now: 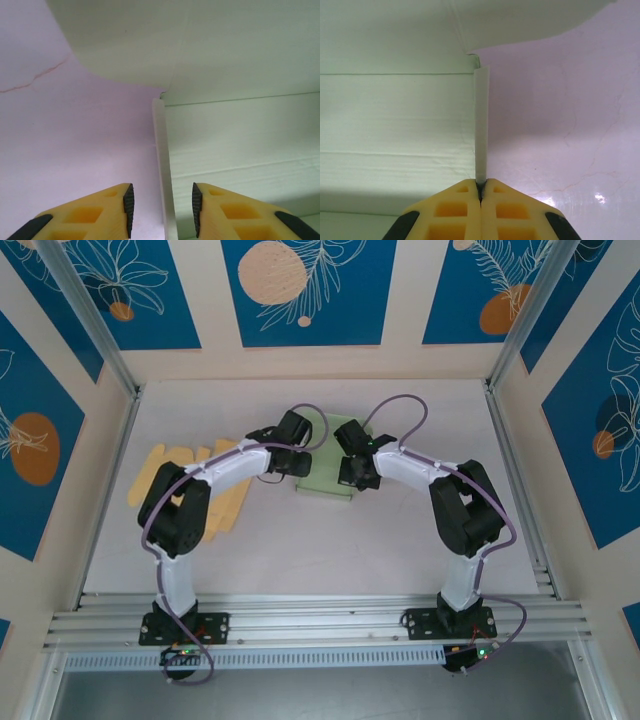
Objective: Fold the paper box
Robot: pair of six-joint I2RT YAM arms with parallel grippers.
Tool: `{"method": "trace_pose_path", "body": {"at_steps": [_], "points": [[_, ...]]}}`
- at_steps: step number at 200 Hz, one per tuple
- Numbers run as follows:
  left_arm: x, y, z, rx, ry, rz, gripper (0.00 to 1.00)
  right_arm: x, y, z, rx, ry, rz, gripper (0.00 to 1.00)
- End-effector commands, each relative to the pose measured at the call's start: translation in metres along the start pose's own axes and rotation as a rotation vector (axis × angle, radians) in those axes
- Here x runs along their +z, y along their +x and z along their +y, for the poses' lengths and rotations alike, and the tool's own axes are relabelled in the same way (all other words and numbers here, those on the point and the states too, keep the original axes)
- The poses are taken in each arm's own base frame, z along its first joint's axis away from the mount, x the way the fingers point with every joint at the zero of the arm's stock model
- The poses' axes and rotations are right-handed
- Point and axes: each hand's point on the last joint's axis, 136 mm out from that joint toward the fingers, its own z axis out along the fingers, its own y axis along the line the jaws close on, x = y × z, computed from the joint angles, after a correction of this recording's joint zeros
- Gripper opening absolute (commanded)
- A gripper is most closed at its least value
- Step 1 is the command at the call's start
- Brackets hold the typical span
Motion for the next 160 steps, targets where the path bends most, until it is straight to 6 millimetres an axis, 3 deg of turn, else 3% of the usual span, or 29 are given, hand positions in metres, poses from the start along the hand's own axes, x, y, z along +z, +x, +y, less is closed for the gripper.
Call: {"method": "trace_pose_path", "body": {"at_steps": [1,40,60,90,129,160], "points": [[0.012,0.004,-0.002,0.024,0.005,0.018,0.35,0.0,0.01,-0.007,-0.031,0.048,0.038,0.07],[0.019,0.008,-0.001,0.032,-0.014,0.031,0.29,0.0,0.009,-0.007,-0.034,0.049,0.039,0.07],[0.022,0.011,0.0,0.031,-0.026,0.035,0.17,-0.001,0.008,-0.005,-0.036,0.046,0.037,0.07],[0.022,0.009,0.001,0.032,-0.068,0.02,0.11,0.0,0.009,-0.002,-0.044,0.044,0.041,0.07],[0.022,0.008,0.01,0.073,-0.281,0.0,0.0,0.003,0.012,0.006,-0.055,0.034,0.053,0.07],[0.02,0.008,0.019,0.155,-0.475,0.004,0.0,0.004,0.013,0.011,-0.07,0.034,0.058,0.07]]}}
